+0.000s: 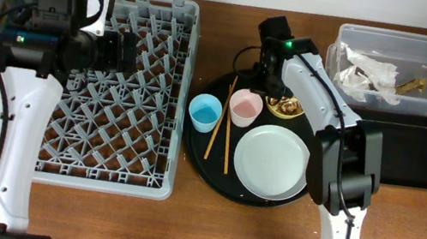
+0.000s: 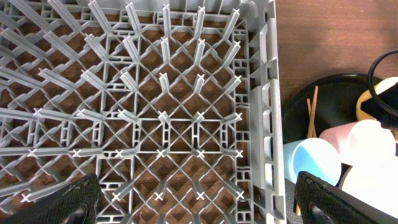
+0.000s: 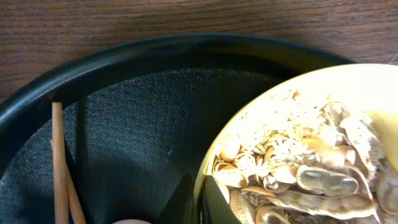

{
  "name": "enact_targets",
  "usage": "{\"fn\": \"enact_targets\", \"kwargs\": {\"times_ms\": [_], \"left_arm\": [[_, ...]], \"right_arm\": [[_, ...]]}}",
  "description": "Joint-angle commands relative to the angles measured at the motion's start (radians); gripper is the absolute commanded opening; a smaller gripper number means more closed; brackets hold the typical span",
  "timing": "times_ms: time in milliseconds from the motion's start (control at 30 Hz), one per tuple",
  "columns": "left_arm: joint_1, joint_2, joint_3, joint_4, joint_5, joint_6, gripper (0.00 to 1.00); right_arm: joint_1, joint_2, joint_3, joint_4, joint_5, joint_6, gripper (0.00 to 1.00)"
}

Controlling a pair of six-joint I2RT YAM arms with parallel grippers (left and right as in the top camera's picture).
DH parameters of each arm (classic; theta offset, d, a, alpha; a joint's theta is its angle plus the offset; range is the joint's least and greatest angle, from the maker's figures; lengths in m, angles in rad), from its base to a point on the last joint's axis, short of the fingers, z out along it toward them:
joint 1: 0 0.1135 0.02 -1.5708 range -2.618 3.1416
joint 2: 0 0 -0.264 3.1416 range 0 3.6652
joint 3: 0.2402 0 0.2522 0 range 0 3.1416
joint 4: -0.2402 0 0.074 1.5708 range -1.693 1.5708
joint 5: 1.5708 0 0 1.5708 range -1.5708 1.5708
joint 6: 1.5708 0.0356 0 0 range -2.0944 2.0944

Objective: Sort waste into correct bins and load items into the dishwasher rack
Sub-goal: 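Grasp the yellow bowl of shells with the right gripper, then tip the yellow bowl over the black tray to empty shells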

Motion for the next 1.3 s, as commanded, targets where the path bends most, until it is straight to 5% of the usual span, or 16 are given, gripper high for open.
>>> {"fn": "enact_targets", "kwargs": {"times_ms": [0,267,633,967,1267], "left_arm": [[-0.002,0.003,0.013,0.002,0.007,0.016,0.99],[-0.002,0.003,0.013,0.002,0.007,0.016,0.99],[-0.002,0.003,0.013,0.002,0.007,0.016,1.00],[-0.002,0.003,0.013,0.002,0.007,0.016,0.99],[-0.002,0.003,0.013,0.002,0.007,0.016,1.00]], "right_arm": [[-0.005,0.014,-0.003,-0.029,0.011,-0.005,0.04],[-0.014,-0.119,0.127,-0.190,0.008,-0.036,0.04],[-0.150,-0.377,0.276,-0.708,-0.024,-0.177,0.04],[-0.531,-0.376,0.117,-0.620,-0.572,-0.615,0.04],[-0.971,-0.373,-0.455,-0.245,-1.171,-0.875,0.04]]}}
